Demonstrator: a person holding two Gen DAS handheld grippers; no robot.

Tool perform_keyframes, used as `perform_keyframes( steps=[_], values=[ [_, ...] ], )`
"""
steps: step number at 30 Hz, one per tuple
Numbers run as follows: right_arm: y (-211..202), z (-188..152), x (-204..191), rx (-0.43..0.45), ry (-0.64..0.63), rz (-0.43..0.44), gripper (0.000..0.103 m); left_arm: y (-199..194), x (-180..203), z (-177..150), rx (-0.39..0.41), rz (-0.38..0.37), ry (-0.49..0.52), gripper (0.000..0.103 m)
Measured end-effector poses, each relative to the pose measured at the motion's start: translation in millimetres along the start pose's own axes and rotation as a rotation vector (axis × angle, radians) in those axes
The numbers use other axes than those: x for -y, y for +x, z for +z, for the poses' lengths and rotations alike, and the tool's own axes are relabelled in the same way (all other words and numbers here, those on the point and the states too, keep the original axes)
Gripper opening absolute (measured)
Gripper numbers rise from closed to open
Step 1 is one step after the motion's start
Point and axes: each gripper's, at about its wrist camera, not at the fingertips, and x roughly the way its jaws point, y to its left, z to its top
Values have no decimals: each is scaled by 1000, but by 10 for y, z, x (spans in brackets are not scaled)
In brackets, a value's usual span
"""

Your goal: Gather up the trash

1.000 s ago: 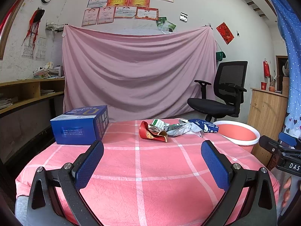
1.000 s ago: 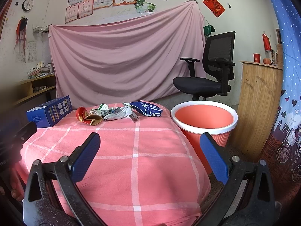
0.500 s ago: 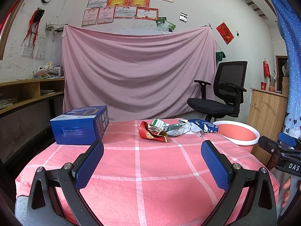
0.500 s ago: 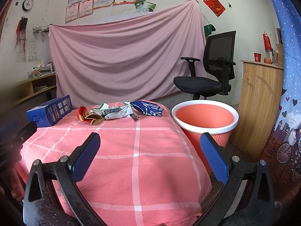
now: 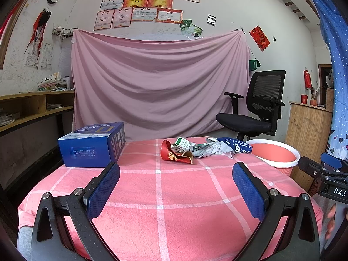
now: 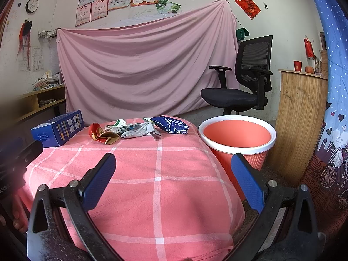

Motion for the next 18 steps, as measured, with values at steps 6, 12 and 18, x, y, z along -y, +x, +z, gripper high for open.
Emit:
perform_keyframes(
  steps=[6, 12, 18],
  values=[
    [-2, 0, -4, 1, -1, 0, 103, 1, 0, -1, 0, 0, 0, 101],
    [14, -28, -20, 1, 1, 1, 103, 1, 0, -1, 0, 0, 0, 101],
    [11, -16, -3, 0, 1, 1, 103, -2, 0, -3, 1, 0, 0, 101]
  ],
)
